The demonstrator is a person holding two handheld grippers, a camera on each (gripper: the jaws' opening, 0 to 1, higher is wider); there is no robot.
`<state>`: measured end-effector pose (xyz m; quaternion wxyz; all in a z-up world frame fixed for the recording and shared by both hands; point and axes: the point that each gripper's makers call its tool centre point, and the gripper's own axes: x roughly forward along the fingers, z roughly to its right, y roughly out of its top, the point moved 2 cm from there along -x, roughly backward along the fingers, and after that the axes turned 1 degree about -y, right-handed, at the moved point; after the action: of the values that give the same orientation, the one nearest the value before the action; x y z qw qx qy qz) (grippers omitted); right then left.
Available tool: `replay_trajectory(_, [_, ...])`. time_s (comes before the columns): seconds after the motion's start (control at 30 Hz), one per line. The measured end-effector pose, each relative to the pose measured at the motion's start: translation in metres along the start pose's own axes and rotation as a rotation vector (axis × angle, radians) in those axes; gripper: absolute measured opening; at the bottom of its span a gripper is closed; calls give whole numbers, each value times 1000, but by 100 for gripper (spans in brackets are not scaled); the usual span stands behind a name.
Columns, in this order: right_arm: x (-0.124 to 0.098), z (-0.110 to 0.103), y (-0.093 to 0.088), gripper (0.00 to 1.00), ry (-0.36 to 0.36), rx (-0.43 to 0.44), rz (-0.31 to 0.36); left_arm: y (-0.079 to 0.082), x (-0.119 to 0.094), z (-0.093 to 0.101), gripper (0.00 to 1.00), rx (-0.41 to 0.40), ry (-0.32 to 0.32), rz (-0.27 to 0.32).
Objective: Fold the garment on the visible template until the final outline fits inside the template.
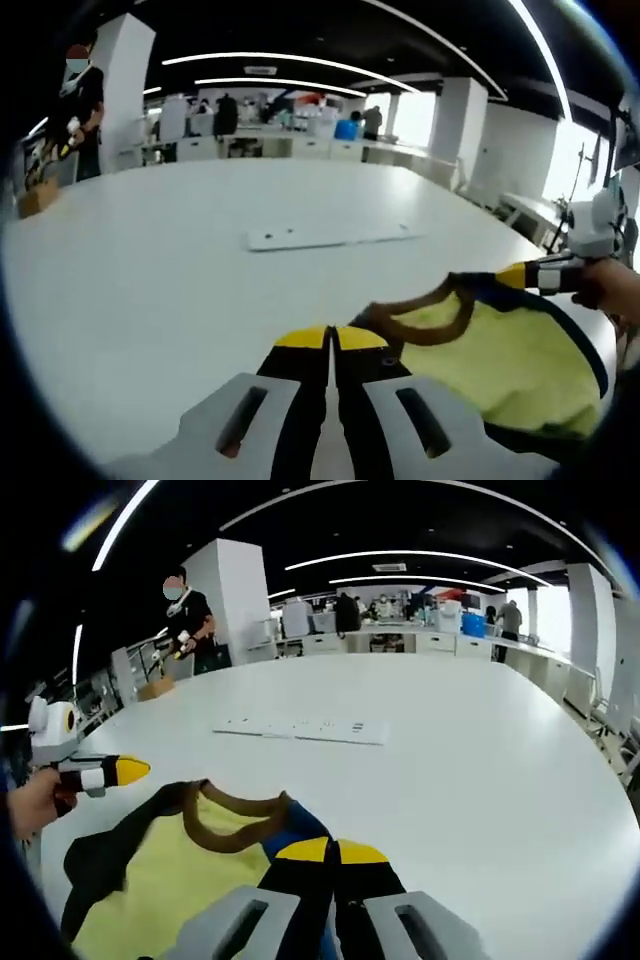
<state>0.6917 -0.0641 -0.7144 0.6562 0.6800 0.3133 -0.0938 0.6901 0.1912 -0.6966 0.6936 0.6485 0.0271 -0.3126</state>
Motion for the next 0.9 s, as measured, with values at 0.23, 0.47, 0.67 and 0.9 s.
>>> replay_trajectory(0.23, [-8,-8,4,22,44,42,-6,10,-11,5,6,-4,-18,29])
replay_trajectory(0.47, [-22,-34,11,59,184,39,5,4,-28,10,22,-22,-20,31])
replay_trajectory(0.67, [-43,-49,12,69,244,-5,-7,-2,-50,31,39,-37,-69,32])
replay_trajectory(0.9, [-72,-66,14,79,320,15,3,0,-74,57,56,9,-134,33])
